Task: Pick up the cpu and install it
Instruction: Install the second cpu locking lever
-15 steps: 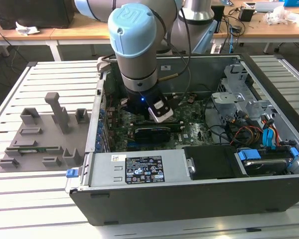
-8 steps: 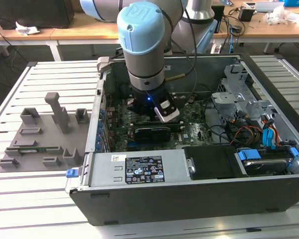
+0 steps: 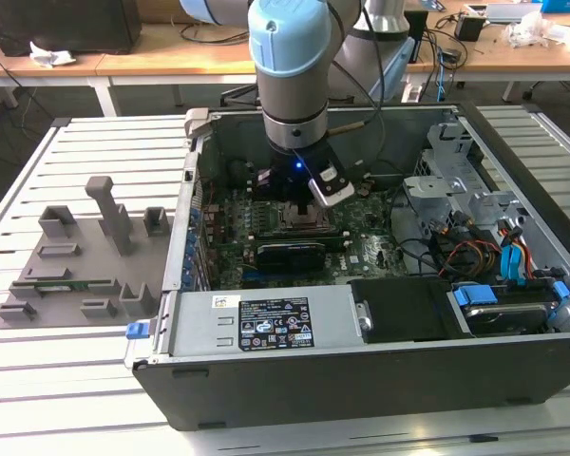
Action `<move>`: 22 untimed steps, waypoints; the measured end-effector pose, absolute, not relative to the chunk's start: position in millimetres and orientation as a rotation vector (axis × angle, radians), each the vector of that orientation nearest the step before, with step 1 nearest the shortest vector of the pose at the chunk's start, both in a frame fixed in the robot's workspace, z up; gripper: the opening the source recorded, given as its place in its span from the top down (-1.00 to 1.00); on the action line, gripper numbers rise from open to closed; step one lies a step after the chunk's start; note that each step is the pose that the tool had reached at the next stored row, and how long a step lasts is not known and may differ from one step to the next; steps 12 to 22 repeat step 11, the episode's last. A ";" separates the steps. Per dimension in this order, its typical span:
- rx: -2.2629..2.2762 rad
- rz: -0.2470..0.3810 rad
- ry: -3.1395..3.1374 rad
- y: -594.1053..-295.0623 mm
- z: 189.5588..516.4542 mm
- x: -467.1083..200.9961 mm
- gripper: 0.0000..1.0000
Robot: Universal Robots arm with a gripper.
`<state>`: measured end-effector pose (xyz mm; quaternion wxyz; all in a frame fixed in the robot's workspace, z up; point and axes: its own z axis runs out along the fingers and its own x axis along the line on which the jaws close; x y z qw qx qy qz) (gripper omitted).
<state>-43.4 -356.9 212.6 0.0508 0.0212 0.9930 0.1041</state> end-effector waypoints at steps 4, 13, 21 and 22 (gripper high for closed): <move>0.065 0.302 3.024 -356.6 217.5 -41.9 0.79; 0.065 0.301 3.024 -356.7 217.6 -41.9 0.79; 0.065 0.301 3.024 -356.7 217.6 -41.9 0.79; 0.065 0.301 3.024 -356.7 217.6 -41.9 0.79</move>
